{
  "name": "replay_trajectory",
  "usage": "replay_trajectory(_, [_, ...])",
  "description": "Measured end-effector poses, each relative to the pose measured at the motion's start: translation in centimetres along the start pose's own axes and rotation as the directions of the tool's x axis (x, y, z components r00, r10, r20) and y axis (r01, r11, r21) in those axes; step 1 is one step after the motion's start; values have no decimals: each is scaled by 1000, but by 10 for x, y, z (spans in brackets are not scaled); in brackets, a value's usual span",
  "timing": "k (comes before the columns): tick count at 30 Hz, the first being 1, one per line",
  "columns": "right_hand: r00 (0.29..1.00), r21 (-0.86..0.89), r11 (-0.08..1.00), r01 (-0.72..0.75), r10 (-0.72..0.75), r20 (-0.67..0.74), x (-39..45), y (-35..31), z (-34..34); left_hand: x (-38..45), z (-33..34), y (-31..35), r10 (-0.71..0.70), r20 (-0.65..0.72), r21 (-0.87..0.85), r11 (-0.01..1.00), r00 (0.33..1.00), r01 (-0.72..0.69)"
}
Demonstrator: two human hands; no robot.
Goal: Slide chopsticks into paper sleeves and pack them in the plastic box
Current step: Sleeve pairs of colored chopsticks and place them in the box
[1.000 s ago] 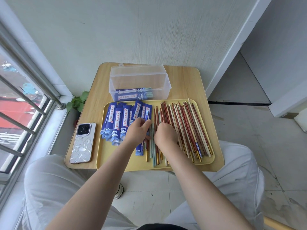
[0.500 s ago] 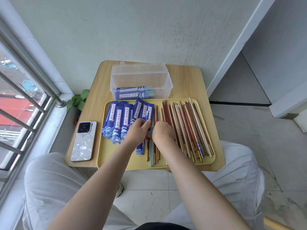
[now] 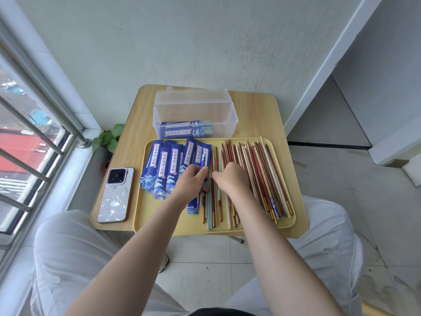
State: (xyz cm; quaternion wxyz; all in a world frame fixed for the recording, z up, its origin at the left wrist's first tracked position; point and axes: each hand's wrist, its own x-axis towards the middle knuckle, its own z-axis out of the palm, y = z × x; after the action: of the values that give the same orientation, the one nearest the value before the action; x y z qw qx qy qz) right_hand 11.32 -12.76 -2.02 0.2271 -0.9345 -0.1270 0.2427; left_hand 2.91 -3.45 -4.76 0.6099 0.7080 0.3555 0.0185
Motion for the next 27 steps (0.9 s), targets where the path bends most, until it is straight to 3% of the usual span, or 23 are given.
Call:
replay_trajectory(5, [983,239,956,172,-151,-105,0,16,-33,2,11,1,1,34,-43,999,999,1])
replay_trajectory(11, [954,571,765,299,-226,-196,2,24,-54,0,5,3,16,49,-234,972,999,-4])
replay_trajectory(15, [953,840,482,249,-276,-124,0,19,-60,-4,-7,5,18,120,-361,932,993,27])
replay_trajectory(18, [910,928,315,198,-412,-54,1,14,-64,-5,-13,6,-57,225,-541,823,973,174])
replay_trajectory(20, [916,888,377,264,-387,-108,0,10,-65,-5,-16,3,-96,251,-549,806,963,223])
replay_trajectory(24, [923,778,500,381,-156,-352,0,9,-68,-9,-17,7,-82,297,-471,854,951,221])
replay_trajectory(27, [918,750,543,378,-118,-378,4,9,-68,-12,-19,11,-82,378,-450,854,922,260])
